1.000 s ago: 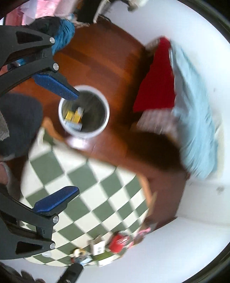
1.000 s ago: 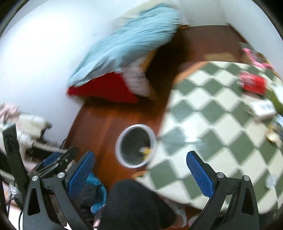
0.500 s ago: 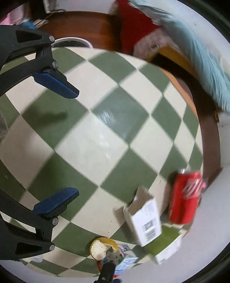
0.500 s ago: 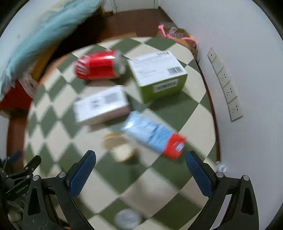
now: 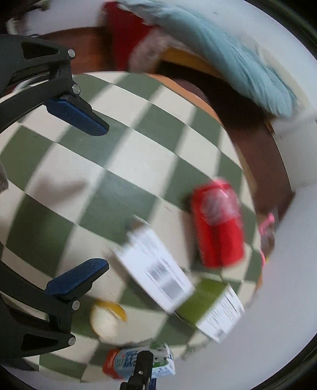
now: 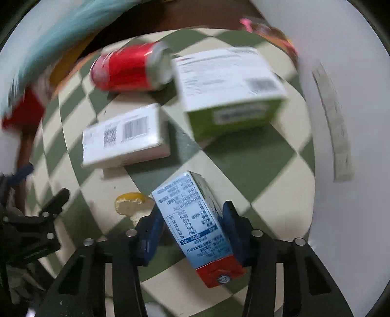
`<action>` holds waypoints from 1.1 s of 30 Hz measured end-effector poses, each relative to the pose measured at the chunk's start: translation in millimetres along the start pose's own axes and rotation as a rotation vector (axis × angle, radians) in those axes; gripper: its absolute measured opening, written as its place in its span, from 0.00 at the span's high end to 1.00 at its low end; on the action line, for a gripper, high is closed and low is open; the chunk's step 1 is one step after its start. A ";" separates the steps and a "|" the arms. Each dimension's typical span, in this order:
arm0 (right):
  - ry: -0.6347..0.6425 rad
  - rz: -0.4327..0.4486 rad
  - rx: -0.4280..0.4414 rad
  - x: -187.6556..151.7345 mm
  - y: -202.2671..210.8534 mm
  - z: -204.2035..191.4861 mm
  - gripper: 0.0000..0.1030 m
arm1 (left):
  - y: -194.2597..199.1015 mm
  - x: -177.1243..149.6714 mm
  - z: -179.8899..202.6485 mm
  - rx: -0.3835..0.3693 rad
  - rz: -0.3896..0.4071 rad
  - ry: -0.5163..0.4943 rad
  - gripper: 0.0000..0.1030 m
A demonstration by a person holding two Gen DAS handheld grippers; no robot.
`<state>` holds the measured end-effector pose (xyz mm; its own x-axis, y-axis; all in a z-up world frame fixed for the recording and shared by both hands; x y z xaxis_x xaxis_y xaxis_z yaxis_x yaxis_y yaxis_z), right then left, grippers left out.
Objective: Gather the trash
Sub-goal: 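Grasp the white barcode box with the left tool while the right tool grasps the milk carton, then carry both items to the white bin and open both tools to drop them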
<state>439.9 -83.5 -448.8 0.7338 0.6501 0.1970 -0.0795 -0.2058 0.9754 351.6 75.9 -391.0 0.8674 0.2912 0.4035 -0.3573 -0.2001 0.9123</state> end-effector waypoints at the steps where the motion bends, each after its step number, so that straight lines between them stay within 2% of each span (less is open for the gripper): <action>1: -0.090 0.023 0.010 -2.2 9.1 13.9 0.55 | -0.5 6.9 8.6 -0.013 -0.003 -0.032 0.00; 3: -0.202 0.063 -0.018 -7.1 23.9 38.5 0.56 | -7.4 16.8 27.1 -0.027 -0.032 -0.110 0.00; 5: -0.259 0.088 -0.041 -9.7 31.3 55.4 0.57 | -16.6 25.5 43.9 -0.046 -0.051 -0.177 0.01; 8: -0.328 0.057 -0.036 -13.3 22.4 74.4 0.56 | -30.1 26.7 62.3 -0.075 -0.097 -0.244 0.01; 10: -0.356 0.038 -0.022 -14.1 16.0 78.3 0.52 | -34.9 27.6 75.3 -0.089 -0.104 -0.297 0.01; 12: -0.353 0.034 -0.026 -8.5 15.3 77.5 0.52 | -42.7 28.4 79.7 -0.108 -0.121 -0.332 0.08; 14: -0.344 0.026 -0.026 -9.6 12.0 78.1 0.52 | -48.7 25.6 84.7 -0.110 -0.146 -0.350 0.30; 15: -0.342 0.023 -0.028 -10.1 9.7 76.1 0.52 | -49.9 23.8 86.5 -0.119 -0.155 -0.352 0.36; 17: -0.348 0.020 -0.030 -12.5 4.0 72.0 0.52 | -47.4 21.9 88.2 -0.132 -0.144 -0.354 0.41; 20: -0.356 0.016 -0.029 -12.6 -1.8 70.2 0.52 | -39.6 19.3 84.0 -0.135 -0.128 -0.322 0.45; 22: -0.352 0.022 -0.045 -11.8 -2.2 70.0 0.57 | -33.6 17.0 77.4 -0.139 -0.125 -0.279 0.46; 28: -0.357 0.057 -0.029 -15.1 2.3 68.1 0.66 | -9.6 8.6 43.0 -0.084 -0.074 -0.148 0.52; 33: -0.341 0.106 -0.007 -20.3 19.1 53.3 0.66 | 19.8 -0.1 16.6 -0.076 -0.014 -0.036 0.53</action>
Point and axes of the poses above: each gripper's, at about its wrist camera, not at the fingertips, and y roughly against the way its jaws point, z to its right, x to its top, the point moved 10 cm from there along -y, roughly the way its jaws point, and after that the axes turned 8 degrees about y, right-handed, at the moved point
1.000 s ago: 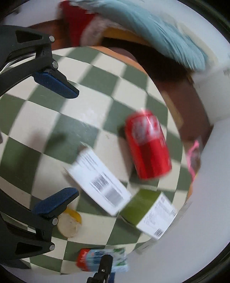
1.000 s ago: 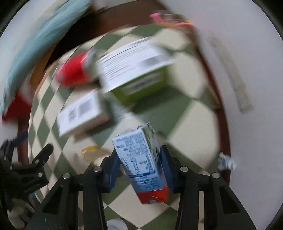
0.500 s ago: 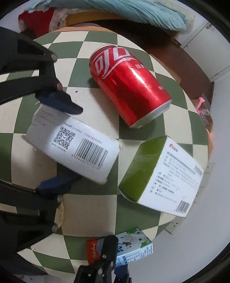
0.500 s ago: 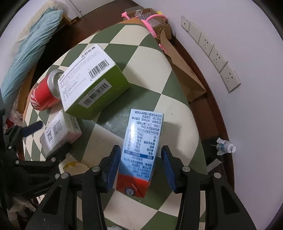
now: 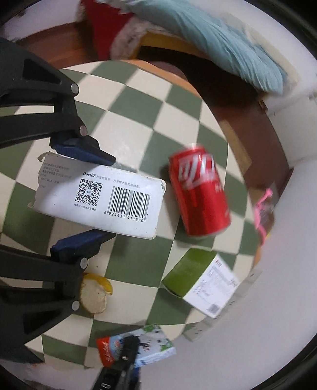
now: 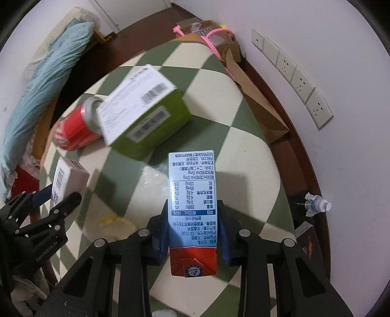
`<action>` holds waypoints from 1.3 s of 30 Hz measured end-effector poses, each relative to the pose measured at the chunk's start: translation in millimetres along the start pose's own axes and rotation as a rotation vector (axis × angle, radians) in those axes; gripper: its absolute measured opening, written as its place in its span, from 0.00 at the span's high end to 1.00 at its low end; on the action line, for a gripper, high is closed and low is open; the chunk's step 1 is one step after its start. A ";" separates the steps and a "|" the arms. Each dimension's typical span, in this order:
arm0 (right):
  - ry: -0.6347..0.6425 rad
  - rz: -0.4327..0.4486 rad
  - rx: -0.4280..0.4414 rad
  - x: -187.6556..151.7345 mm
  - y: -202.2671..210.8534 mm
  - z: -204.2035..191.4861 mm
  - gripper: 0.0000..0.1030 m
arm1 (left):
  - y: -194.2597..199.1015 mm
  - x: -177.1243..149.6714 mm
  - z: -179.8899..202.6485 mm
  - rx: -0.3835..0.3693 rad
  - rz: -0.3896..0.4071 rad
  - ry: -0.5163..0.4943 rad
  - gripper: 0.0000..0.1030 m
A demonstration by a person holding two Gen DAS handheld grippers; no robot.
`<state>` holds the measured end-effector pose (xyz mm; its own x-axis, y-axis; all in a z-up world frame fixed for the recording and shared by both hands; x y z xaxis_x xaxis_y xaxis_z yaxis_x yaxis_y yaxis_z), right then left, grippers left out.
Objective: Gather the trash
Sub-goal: 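Carry both items to the white bin and open both tools to drop them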
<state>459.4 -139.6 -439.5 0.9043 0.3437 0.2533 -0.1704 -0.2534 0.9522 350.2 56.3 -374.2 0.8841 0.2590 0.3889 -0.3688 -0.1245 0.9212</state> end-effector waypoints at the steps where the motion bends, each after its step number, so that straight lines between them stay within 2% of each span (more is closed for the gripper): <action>1: 0.009 0.009 0.002 -1.9 4.2 -4.3 0.66 | 5.7 1.7 -7.9 -0.001 0.012 0.021 0.53; 10: 0.081 0.098 0.068 -15.6 51.8 -56.5 0.67 | 75.9 -4.2 -66.0 -0.011 0.152 0.194 0.53; 15: 0.138 0.151 0.131 -19.4 84.5 -105.4 0.67 | 112.4 -18.4 -109.3 0.000 0.204 0.269 0.53; 22: 0.267 0.194 0.244 -31.0 119.2 -206.5 0.67 | 165.0 -54.5 -193.8 0.042 0.266 0.379 0.53; 27: 0.369 0.195 0.356 -53.5 130.9 -299.8 0.67 | 192.1 -89.7 -263.5 0.106 0.288 0.463 0.53; 31: 0.467 0.165 0.441 -80.7 126.8 -385.5 0.67 | 197.4 -124.9 -319.3 0.150 0.282 0.551 0.53; 34: 0.535 0.127 0.479 -104.9 114.2 -442.6 0.67 | 185.3 -155.9 -363.3 0.160 0.249 0.634 0.53; 36: 0.572 0.102 0.487 -117.0 101.3 -470.1 0.67 | 171.5 -174.6 -384.7 0.147 0.216 0.689 0.53; 39: 0.619 0.046 0.483 -139.0 70.2 -513.0 0.67 | 132.5 -209.2 -420.1 0.082 0.127 0.805 0.53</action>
Point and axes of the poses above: each gripper's, at about its wrist camera, not at the fingertips, and y roughly against the way its jaws point, z to its right, x to its top, the point moved 10 cm from there along -y, roughly the way its jaws point, and after that the axes turned 8 degrees about y, right-handed, at the moved point
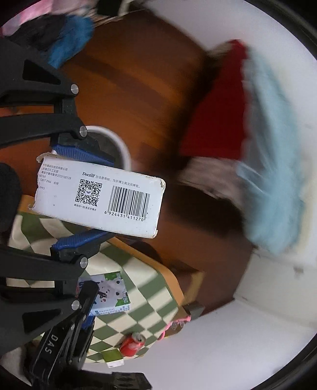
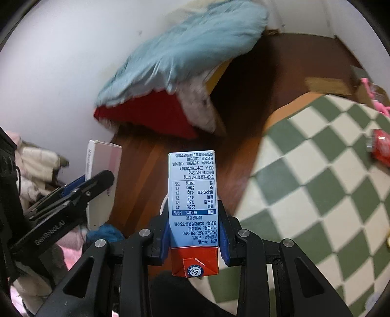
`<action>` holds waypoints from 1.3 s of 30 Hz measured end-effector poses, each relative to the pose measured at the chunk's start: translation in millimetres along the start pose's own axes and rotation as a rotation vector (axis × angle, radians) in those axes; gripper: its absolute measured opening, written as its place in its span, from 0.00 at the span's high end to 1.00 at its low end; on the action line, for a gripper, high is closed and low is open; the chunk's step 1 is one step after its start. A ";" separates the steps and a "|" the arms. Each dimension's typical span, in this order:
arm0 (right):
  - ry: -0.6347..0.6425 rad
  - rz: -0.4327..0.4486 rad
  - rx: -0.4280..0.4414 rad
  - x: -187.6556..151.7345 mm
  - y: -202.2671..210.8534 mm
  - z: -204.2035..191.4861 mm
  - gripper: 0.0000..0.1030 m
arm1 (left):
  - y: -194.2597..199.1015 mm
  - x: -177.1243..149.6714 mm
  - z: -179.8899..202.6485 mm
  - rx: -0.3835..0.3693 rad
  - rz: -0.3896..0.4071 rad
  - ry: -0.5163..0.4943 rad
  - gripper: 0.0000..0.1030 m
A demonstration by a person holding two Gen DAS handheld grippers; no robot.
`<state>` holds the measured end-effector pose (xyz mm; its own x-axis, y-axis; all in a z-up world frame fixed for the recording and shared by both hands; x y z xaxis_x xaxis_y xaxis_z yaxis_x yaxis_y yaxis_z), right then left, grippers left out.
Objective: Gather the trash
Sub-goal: 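Carry both items to the white bin and open both tools to drop them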
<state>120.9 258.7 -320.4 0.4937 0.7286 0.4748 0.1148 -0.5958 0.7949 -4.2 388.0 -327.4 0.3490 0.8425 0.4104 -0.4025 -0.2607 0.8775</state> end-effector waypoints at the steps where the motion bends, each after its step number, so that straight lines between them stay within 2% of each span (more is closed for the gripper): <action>1: 0.009 -0.029 0.000 -1.4 -22.4 -8.9 0.67 | -11.1 -1.4 -13.2 -0.007 -0.028 0.032 0.53; 6: 0.011 -0.163 -0.010 -15.4 -106.5 -19.3 0.67 | -81.9 -12.1 -63.5 -0.040 -0.188 0.155 0.53; 10: -0.008 -0.273 -0.018 -32.0 -167.7 -18.6 0.67 | -117.7 -16.4 -84.7 -0.037 -0.267 0.205 0.50; 13: -0.012 -0.335 -0.028 -40.4 -204.1 -18.0 0.67 | -134.5 -16.8 -97.9 -0.018 -0.290 0.219 0.48; 15: -0.016 -0.365 -0.035 -43.3 -224.0 -17.1 0.67 | -141.9 -16.1 -107.4 -0.003 -0.295 0.234 0.31; 16: -0.013 -0.377 -0.036 -43.3 -233.6 -18.6 0.67 | -143.9 -15.4 -111.6 0.007 -0.292 0.239 0.17; 20: -0.002 -0.414 -0.053 -42.5 -266.5 -22.0 0.66 | -139.6 -19.9 -131.9 0.049 -0.284 0.264 0.12; 23: 0.018 -0.450 -0.064 -43.3 -280.2 -24.0 0.63 | -133.6 -25.1 -143.0 0.109 -0.264 0.245 0.03; 24: 0.025 -0.461 -0.065 -42.9 -286.4 -24.4 0.46 | -131.0 -27.1 -146.4 0.132 -0.253 0.238 0.03; 25: 0.027 -0.466 -0.071 -43.2 -288.1 -25.1 0.22 | -127.3 -28.6 -149.5 0.152 -0.241 0.230 0.03; 27: 0.049 -0.471 -0.092 -46.5 -284.3 -20.9 0.05 | -119.8 -32.8 -154.4 0.187 -0.220 0.224 0.03; 33: 0.108 -0.489 -0.160 -57.2 -271.8 -19.3 0.00 | -93.9 -45.4 -157.4 0.227 -0.174 0.210 0.03; 39: 0.146 -0.456 -0.179 -58.0 -242.6 -27.2 0.00 | -65.5 -56.3 -152.1 0.234 -0.145 0.212 0.03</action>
Point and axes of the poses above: each gripper's, at about its wrist camera, not at the fingertips, and y roughly against the way its jaws point, z to its right, x to its top, the point moved 10 cm from there along -y, roughly the way its jaws point, and after that the axes turned 8 degrees about y, right-handed, at the moved point
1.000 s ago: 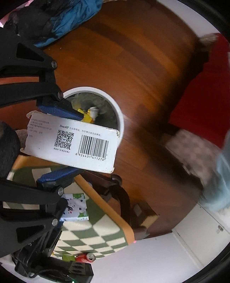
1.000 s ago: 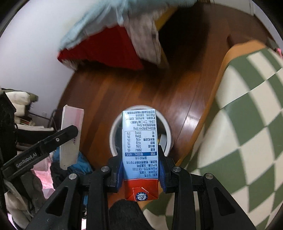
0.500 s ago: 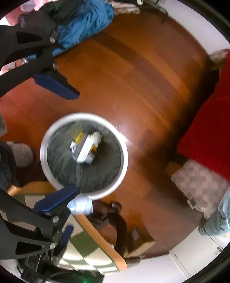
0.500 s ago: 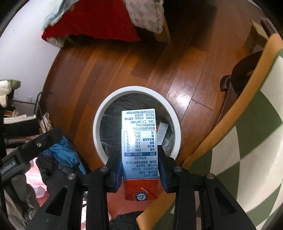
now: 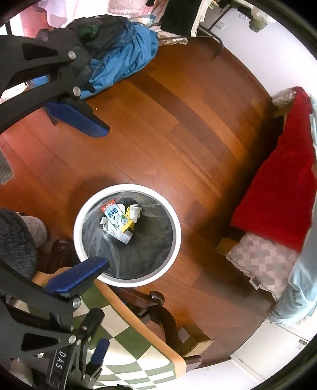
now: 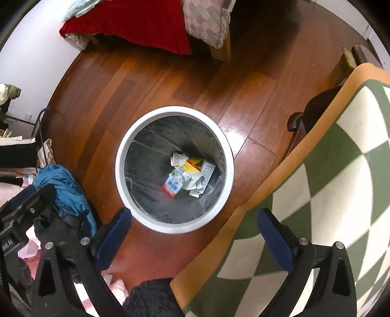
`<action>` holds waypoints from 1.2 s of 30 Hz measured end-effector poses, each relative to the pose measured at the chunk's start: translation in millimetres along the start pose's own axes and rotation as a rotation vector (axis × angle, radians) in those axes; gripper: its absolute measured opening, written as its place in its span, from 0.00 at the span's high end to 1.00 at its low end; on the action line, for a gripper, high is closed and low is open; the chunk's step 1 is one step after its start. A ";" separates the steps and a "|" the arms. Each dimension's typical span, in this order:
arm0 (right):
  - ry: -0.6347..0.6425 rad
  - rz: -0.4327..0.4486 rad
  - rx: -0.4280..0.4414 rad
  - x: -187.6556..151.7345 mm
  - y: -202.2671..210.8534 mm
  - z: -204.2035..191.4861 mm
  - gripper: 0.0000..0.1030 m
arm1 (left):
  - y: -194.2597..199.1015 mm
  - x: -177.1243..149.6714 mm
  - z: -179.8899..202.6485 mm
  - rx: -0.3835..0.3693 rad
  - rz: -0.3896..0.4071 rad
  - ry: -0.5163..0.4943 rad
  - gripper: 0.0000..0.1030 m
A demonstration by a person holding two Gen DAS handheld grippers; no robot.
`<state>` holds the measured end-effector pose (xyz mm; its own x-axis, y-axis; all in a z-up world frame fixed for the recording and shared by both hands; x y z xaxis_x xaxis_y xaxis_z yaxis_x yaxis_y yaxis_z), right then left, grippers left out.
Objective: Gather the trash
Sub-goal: 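Carry both items to the white bin and open both tools to drop them, then move both tools back over the table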
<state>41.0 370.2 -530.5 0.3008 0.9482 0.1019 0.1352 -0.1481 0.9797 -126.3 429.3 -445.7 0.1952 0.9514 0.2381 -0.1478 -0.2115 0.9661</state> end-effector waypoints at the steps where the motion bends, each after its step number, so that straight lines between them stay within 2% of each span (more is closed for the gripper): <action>1: 0.005 0.006 0.001 -3.0 7.0 -2.2 0.00 | 4.8 -2.1 -0.5 0.002 0.006 0.000 0.03; 9: 0.036 0.078 -0.008 -25.1 61.7 -11.8 0.00 | 46.2 -14.1 1.4 -0.004 0.061 -0.005 0.03; 15: 0.056 0.136 0.008 -42.9 106.7 -20.3 0.00 | 92.4 -20.1 13.3 -0.025 0.125 -0.036 0.03; 19: 0.065 0.191 0.026 -52.4 142.9 -26.9 0.00 | 135.3 -23.6 23.8 -0.047 0.199 -0.056 0.03; 25: 0.047 0.296 0.077 -69.8 202.6 -28.4 0.00 | 184.5 -30.8 39.5 -0.012 0.313 -0.084 0.03; 31: -0.023 0.390 0.180 -100.3 254.8 -11.3 0.00 | 200.0 -50.5 90.6 -0.053 0.348 -0.147 0.03; 34: -0.104 0.422 0.201 -124.8 274.3 25.3 0.00 | 189.0 -66.7 135.7 -0.094 0.338 -0.209 0.03; 36: -0.155 0.435 0.185 -142.2 283.1 56.4 0.00 | 170.7 -83.6 172.5 -0.122 0.288 -0.262 0.00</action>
<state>89.8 177.6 -277.4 0.5017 0.7367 0.4533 0.1272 -0.5812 0.8037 -0.6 275.1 -283.5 0.3670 0.7644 0.5301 -0.3438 -0.4181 0.8408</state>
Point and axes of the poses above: each gripper's, at about its wrist camera, not at the fingertips, and y roughly against the way its jaws point, z to its right, x to its top, the point moved 10 cm from there along -y, roughly the way its jaws point, and after that the axes turned 8 degrees about y, right-handed, at the moved point
